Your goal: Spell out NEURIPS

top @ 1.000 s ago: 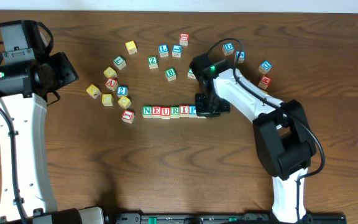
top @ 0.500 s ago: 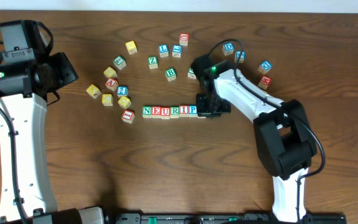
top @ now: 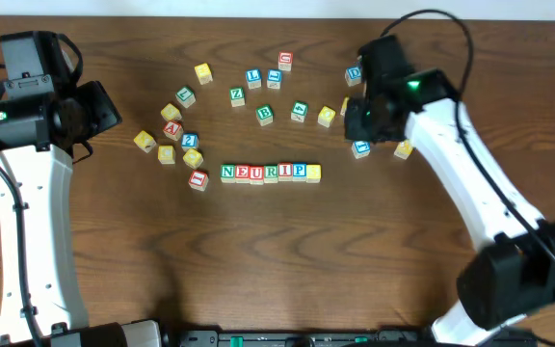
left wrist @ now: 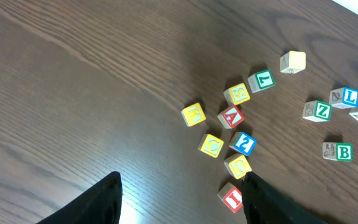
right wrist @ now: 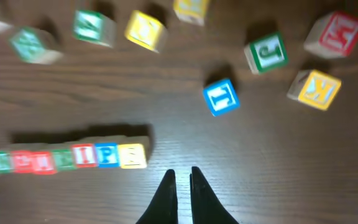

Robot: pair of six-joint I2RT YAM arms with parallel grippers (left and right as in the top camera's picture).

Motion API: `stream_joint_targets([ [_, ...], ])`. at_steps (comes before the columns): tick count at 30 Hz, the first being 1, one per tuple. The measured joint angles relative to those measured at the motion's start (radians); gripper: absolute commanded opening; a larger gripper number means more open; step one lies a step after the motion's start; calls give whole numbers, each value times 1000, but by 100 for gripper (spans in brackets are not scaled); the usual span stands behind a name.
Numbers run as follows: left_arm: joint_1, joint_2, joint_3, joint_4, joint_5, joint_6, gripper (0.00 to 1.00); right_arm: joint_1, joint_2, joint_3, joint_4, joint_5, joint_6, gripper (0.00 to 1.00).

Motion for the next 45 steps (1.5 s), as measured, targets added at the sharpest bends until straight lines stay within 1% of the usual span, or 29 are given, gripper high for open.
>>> stream_joint_targets([
  [3,0,0,0,0,0,0,61,17,-1,1,40,-45,-11,3],
  [6,0,0,0,0,0,0,61,60,25,1,117,-91,-15,4],
  [9,0,0,0,2,0,0,61,132,71,2,207,-131,-13,5],
  [14,0,0,0,5,0,0,61,254,162,2,300,-179,-6,9],
  [16,0,0,0,6,0,0,61,292,191,2,320,-188,-2,11],
  [18,0,0,0,4,0,-1,61,322,215,2,340,-195,1,11],
  [22,0,0,0,-7,0,-4,60,341,242,2,341,-197,3,12],
  [27,-8,0,-1,-49,8,-9,60,305,241,4,324,-182,2,14],
  [31,-32,0,-28,-76,19,-12,60,219,222,4,280,-173,-3,20],
  [39,-137,1,-167,-79,78,-12,59,20,125,11,165,-158,-46,21],
  [42,-175,4,-217,-64,84,-12,59,-33,121,13,124,-157,-56,22],
  [45,-203,5,-260,-51,89,-12,59,-72,121,13,98,-156,-66,24],
])
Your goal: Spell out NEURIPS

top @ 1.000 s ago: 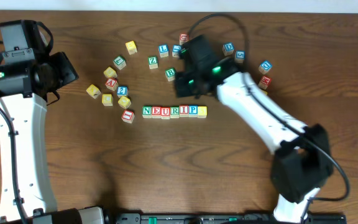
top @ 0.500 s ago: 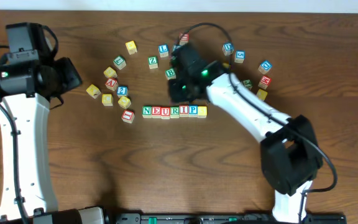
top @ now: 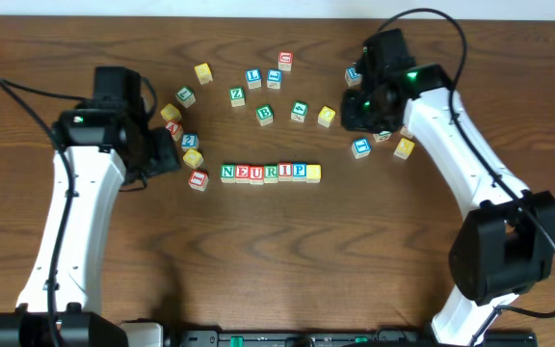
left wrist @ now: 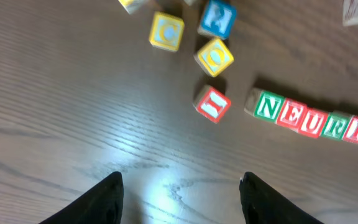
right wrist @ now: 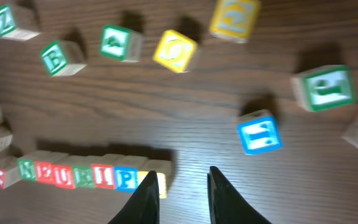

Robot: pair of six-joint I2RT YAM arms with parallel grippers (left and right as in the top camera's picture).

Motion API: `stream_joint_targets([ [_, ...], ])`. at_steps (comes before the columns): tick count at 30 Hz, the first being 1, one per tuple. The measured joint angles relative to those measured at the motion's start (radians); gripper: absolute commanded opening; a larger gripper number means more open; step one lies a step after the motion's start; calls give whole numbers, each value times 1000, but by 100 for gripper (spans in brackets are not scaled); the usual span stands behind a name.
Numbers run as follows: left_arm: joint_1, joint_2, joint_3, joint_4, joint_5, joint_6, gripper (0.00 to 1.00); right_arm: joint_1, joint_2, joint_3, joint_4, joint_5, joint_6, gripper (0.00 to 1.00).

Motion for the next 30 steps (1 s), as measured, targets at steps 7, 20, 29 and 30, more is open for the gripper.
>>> stream_joint_targets([
  [7,-50,0,-113,59,51,-4,56,-42,0,0,-27,0,-35,32],
  [20,-132,1,-293,214,106,-24,55,-42,0,0,-42,18,-48,37],
  [29,-181,1,-395,340,87,-31,52,-42,0,0,-43,23,-52,38],
  [30,-181,1,-406,348,70,-36,52,-42,0,0,-43,24,-52,38],
])
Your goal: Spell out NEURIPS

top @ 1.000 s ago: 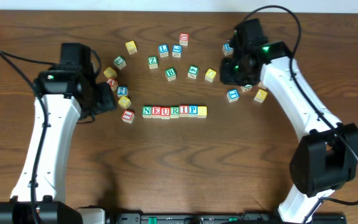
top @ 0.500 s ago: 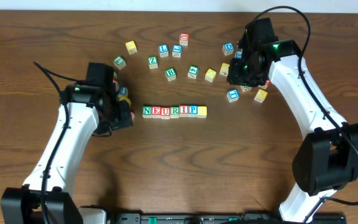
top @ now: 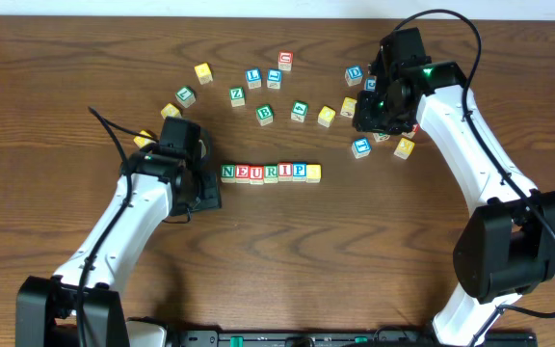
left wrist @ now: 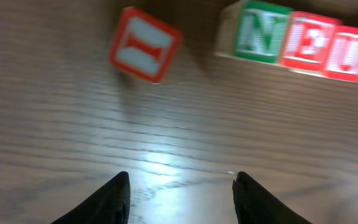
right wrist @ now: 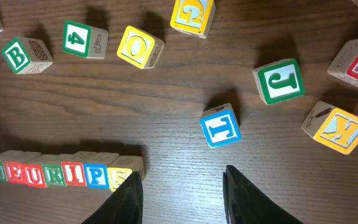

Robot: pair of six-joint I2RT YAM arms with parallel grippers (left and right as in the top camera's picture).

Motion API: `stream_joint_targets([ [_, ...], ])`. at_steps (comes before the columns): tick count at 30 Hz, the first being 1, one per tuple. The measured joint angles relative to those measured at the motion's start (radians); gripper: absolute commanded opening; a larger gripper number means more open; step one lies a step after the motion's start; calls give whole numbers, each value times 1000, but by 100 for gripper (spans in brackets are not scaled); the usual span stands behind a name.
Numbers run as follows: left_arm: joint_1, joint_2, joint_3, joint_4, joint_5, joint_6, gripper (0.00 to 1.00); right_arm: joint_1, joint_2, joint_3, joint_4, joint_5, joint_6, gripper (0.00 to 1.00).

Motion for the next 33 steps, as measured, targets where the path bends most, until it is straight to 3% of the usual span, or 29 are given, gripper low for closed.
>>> stream_joint_targets([
  [7,0,13,-21,92,-80,-24,52,0,0,0,0,3,0,38],
  [15,0,146,-23,199,-101,-28,52,0,0,0,-12,13,0,38],
  [33,0,190,-29,292,-115,47,52,0,0,0,-34,48,0,39],
])
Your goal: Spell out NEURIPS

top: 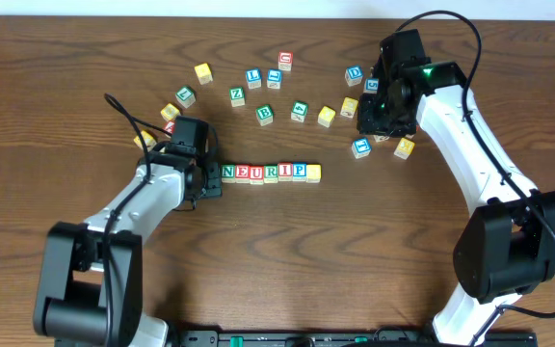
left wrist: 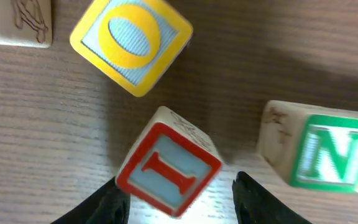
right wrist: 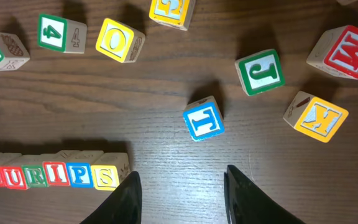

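A row of letter blocks [top: 270,173] reads NEURIPS in mid table, ending in the yellow S block [right wrist: 107,176]. Its green N block [left wrist: 322,155] is the left end. Just left of it lies a loose red I block [left wrist: 169,169], tilted, between the open fingers of my left gripper [left wrist: 179,205], which sits low at the table [top: 205,180]. My right gripper [right wrist: 180,193] is open with nothing in it, high over the loose blocks at the right [top: 382,108].
Loose blocks lie around: a yellow O block [left wrist: 131,42] just beyond the I, a blue T block [right wrist: 204,119], green J block [right wrist: 260,71], yellow K block [right wrist: 316,116], red M block [right wrist: 347,50], and several more across the back [top: 258,92].
My left gripper has come closer to the red I block, which now lies between its open fingers. The right gripper has barely shifted. The row is unchanged.
The row read NEURIPS throughout. At first my left arm was far left and high, and the right gripper was shut. Then the left arm stood over the left cluster and the right gripper was partly open, then wide. The left gripper now straddles the I block.
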Robot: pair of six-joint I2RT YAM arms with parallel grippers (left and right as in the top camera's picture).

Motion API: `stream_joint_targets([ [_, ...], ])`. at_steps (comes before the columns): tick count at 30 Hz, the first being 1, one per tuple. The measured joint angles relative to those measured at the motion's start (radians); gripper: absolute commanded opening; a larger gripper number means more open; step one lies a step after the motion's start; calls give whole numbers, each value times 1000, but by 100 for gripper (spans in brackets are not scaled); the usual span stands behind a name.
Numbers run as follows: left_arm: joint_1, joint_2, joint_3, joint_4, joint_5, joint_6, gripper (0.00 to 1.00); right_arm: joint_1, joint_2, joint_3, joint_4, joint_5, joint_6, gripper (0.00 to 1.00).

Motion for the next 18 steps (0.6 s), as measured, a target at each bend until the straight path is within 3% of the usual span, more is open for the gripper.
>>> stream_joint_targets([
  [18,21,38,0,86,-29,2,52,0,0,0,-2,0,0,39],
])
